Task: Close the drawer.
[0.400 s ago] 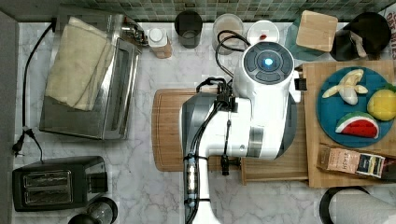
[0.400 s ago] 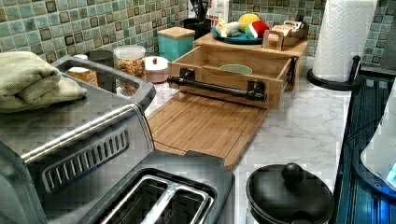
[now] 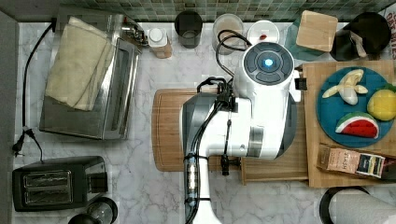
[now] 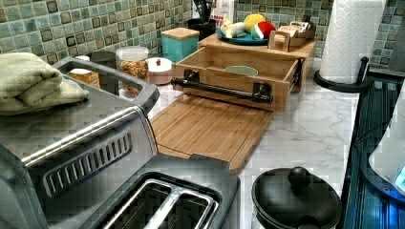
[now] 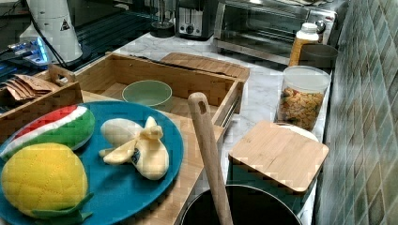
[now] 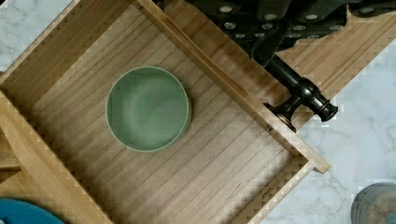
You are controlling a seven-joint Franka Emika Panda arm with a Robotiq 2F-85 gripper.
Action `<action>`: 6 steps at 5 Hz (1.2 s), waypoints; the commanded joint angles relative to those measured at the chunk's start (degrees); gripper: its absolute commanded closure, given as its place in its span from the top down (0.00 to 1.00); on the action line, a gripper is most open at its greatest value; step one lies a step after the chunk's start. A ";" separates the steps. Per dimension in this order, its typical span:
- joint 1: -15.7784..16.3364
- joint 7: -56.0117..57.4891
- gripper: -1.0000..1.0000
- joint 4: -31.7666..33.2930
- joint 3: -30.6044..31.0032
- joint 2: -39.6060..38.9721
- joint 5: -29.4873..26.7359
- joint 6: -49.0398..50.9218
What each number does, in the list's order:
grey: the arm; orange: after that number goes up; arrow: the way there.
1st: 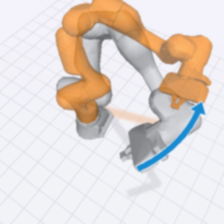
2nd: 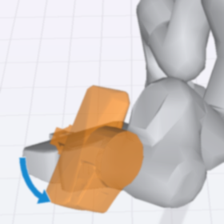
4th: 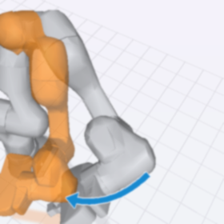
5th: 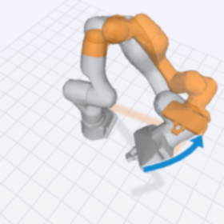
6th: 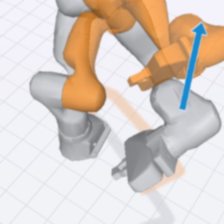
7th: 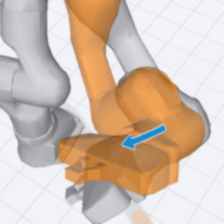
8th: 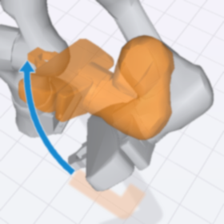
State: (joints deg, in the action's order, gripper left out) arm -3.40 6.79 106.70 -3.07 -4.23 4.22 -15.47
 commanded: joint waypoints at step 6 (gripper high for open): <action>4.75 22.94 0.00 24.04 4.76 11.90 -13.50 -21.87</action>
State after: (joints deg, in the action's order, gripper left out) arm -1.89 26.13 130.59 -0.61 3.50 -4.67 -36.37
